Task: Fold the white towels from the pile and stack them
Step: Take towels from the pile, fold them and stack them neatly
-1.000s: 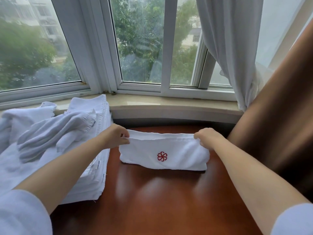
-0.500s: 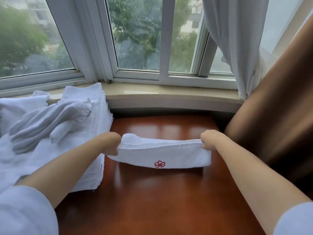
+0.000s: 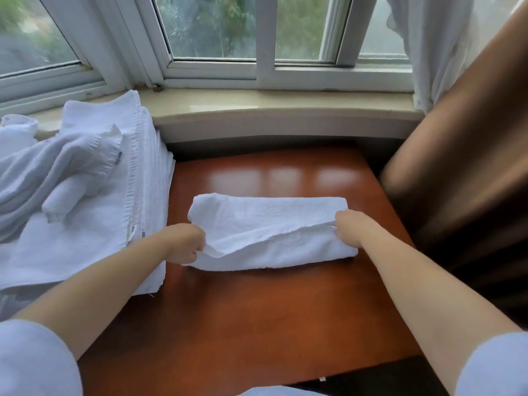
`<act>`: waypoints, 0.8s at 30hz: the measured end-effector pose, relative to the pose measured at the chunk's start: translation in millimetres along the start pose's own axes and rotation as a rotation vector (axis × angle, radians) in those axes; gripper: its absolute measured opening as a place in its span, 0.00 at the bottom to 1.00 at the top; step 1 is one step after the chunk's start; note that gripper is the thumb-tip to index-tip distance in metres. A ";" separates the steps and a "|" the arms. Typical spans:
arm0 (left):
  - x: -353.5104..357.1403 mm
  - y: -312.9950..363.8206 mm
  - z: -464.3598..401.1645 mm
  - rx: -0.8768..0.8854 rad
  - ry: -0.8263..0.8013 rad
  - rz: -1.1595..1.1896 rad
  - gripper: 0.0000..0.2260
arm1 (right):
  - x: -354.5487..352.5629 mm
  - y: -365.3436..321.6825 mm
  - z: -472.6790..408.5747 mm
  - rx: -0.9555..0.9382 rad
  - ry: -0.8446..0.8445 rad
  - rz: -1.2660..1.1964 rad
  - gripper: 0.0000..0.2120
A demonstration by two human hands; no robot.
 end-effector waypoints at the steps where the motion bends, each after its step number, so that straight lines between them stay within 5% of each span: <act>1: 0.6 2.6 -0.9 0.008 -0.009 -0.013 0.06 | -1.2 0.7 -0.6 -0.001 0.014 -0.002 0.10; 5: -26.2 -12.3 -0.2 -0.116 0.040 0.007 0.11 | -11.5 3.3 0.9 0.009 -0.017 0.072 0.11; 10: -123.5 -62.1 22.5 -0.268 0.453 0.366 0.15 | -64.8 29.7 4.2 0.115 0.103 -0.039 0.11; 17: -226.4 -93.3 99.7 -0.307 1.173 0.681 0.13 | -214.7 67.8 41.3 0.178 0.678 -0.300 0.13; 20: -254.0 -95.9 129.5 -0.507 1.362 0.730 0.15 | -266.8 62.8 63.8 0.224 0.869 -0.244 0.12; 24: -274.6 -99.4 163.9 -0.603 1.592 0.890 0.15 | -305.1 52.8 86.9 0.290 1.123 -0.526 0.12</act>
Point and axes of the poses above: each hand's wrist, its own z-axis away from the middle knuckle, its own x-axis out of the palm, y = z × x, the point moved 8 cm from there along -z, towards the middle knuckle, and after that the axes turned 5 degrees about -x, right-handed, at the moved point
